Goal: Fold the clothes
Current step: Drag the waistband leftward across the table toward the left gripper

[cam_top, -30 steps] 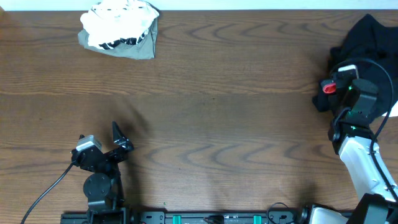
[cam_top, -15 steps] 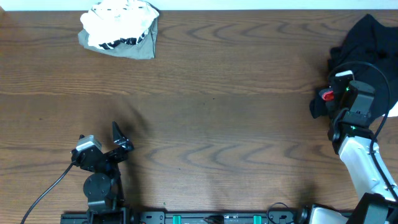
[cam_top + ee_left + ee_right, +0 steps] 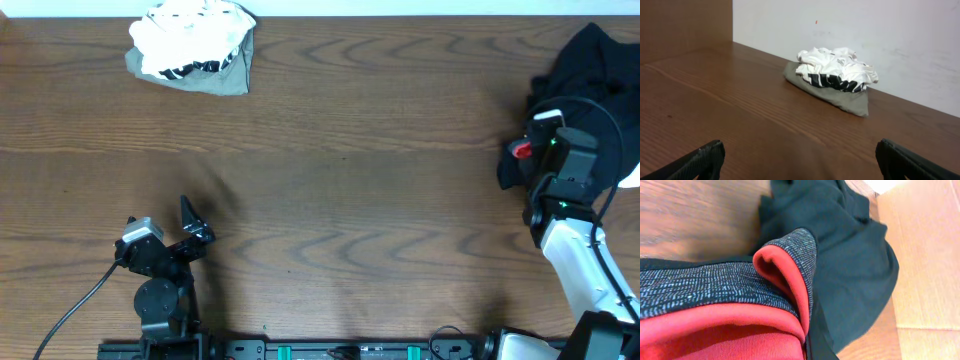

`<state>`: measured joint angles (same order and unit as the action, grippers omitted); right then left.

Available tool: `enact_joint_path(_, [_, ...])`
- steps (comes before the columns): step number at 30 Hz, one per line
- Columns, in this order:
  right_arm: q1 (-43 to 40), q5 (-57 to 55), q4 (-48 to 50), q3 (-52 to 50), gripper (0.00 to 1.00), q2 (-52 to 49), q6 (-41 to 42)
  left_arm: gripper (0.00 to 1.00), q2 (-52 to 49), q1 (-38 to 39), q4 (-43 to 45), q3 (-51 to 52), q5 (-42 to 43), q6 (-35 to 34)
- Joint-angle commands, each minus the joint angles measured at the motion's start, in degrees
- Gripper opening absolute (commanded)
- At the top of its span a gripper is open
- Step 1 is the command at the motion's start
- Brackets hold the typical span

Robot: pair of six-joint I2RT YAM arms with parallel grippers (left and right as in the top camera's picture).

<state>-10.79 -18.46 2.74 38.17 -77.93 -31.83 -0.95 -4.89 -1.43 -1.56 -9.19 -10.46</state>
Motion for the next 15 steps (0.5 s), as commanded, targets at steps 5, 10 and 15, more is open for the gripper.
enact_joint_path(5, [9.9, -1.0, -1.4, 3.8, 0.01, -0.1, 2.7, 0.98, 0.3, -0.3, -1.8, 1.3, -0.3, 0.3])
enact_joint_path(10, [16.6, -1.7, -6.0, 7.5, 0.01, -0.1, 8.6, 0.98, 0.3, -0.3, -1.8, 1.3, -0.3, 0.3])
enact_joint_path(15, [21.1, -1.9, -11.9, 10.7, 0.01, -0.1, 13.8, 0.98, 0.3, -0.3, -1.8, 1.3, -0.3, 0.3])
